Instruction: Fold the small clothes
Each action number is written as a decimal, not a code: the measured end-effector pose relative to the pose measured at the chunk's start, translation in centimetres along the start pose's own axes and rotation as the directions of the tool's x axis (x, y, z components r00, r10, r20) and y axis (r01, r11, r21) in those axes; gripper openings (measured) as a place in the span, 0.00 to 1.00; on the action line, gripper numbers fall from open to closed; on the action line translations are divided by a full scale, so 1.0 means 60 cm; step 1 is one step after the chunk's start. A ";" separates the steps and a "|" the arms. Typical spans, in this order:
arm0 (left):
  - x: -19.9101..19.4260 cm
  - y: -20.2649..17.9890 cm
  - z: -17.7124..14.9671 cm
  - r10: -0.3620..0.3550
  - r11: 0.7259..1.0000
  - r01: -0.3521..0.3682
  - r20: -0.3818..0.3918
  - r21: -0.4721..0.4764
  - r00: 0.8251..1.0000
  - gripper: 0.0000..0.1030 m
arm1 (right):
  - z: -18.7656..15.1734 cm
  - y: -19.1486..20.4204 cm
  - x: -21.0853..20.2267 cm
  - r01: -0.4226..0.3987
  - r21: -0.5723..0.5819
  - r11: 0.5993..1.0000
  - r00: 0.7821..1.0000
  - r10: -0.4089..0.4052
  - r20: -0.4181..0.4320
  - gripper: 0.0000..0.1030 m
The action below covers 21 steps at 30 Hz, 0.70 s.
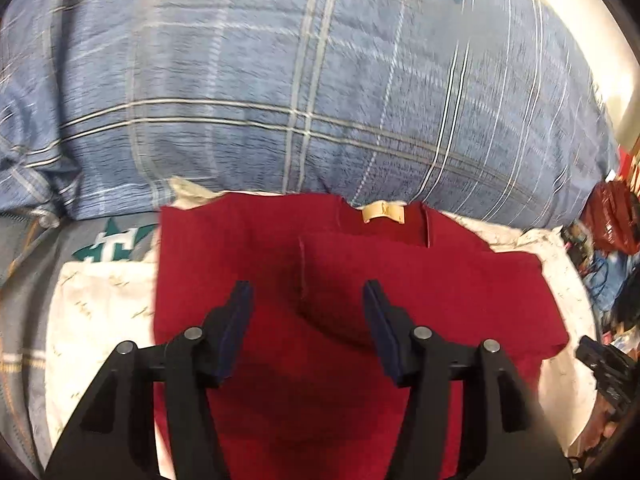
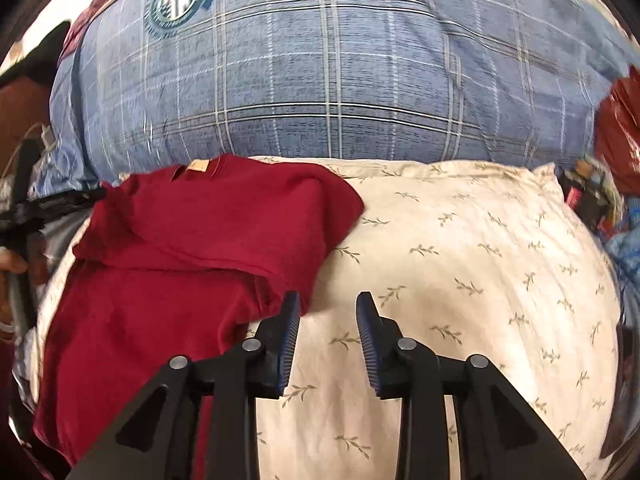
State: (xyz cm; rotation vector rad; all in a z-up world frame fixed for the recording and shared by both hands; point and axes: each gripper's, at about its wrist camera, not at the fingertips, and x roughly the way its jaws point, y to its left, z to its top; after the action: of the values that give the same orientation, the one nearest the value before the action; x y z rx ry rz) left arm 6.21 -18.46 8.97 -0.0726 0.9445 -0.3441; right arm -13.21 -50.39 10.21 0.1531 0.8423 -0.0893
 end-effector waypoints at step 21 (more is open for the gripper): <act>-0.073 -0.022 0.023 -0.082 0.992 0.079 0.019 0.101 0.996 0.08 | 0.021 0.023 0.020 -0.060 -0.001 0.998 0.997 0.060 0.038 0.46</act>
State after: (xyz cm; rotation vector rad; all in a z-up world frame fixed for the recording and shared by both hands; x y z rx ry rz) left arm 4.64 -18.45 13.46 -0.0228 0.9021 -0.4639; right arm -11.30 -49.27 10.25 0.1762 0.7993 -0.0354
